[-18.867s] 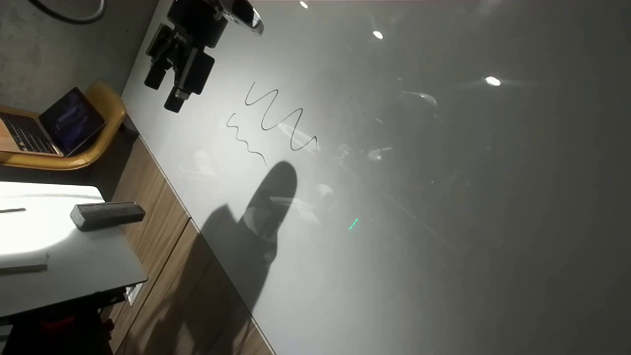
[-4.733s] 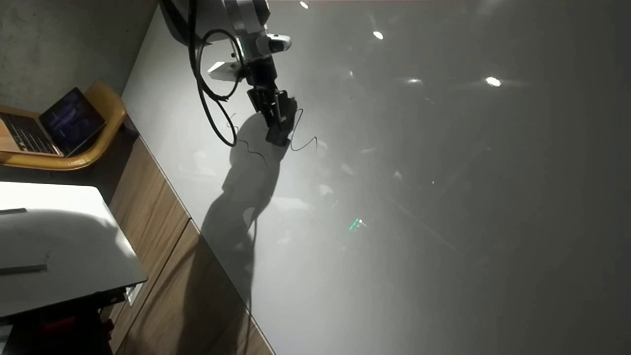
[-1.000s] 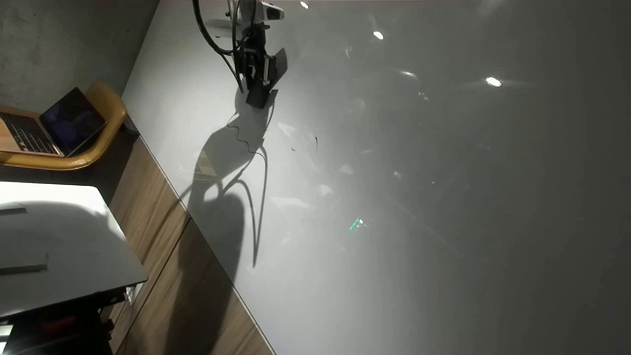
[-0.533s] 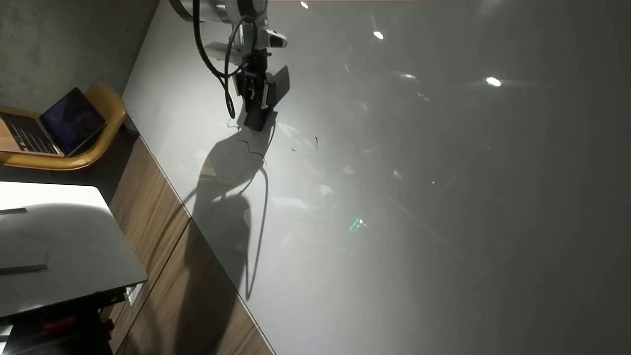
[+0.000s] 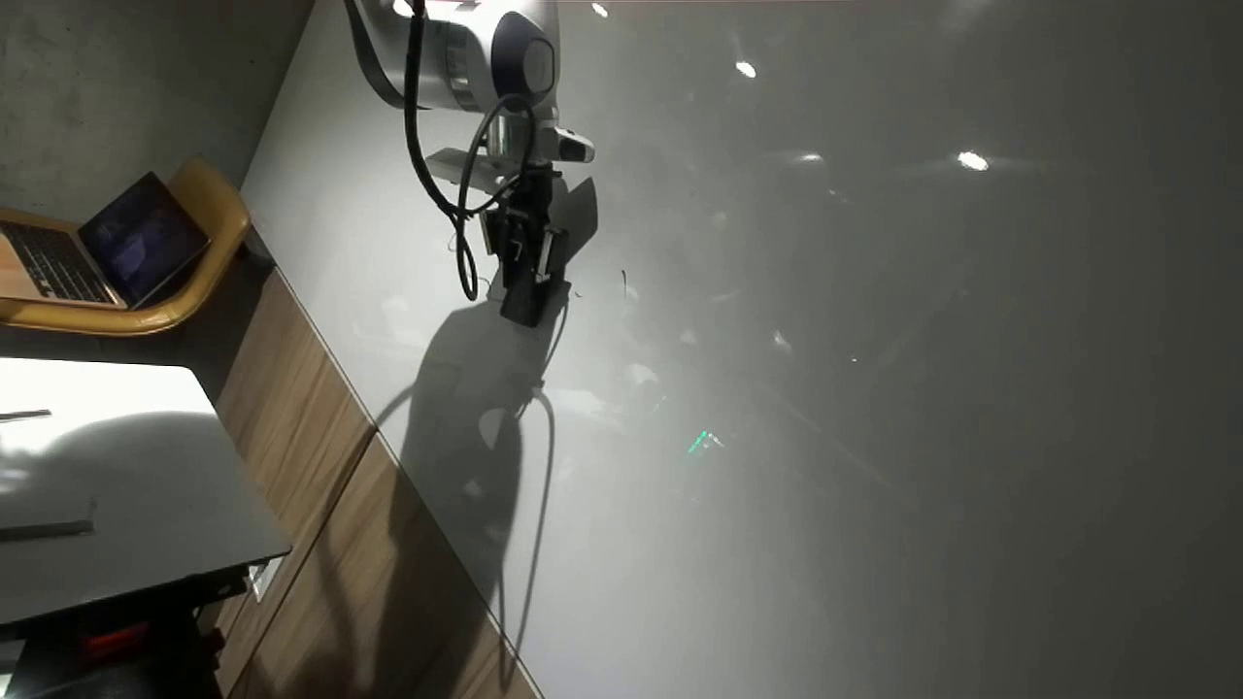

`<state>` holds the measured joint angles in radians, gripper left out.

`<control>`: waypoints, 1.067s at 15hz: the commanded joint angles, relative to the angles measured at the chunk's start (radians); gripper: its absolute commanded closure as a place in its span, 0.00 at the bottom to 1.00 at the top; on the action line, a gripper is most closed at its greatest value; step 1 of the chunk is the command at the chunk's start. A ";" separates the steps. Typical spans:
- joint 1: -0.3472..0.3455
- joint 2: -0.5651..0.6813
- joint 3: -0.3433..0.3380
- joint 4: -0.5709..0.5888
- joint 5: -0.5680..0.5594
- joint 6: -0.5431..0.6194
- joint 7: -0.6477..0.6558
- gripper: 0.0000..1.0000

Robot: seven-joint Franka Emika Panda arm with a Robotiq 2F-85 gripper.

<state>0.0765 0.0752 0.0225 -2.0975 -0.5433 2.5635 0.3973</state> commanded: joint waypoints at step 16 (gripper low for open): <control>-0.169 -0.105 -0.099 0.059 0.048 0.037 -0.110 0.71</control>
<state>-0.1307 -0.0382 -0.1218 -2.0277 -0.5195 2.5732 0.2694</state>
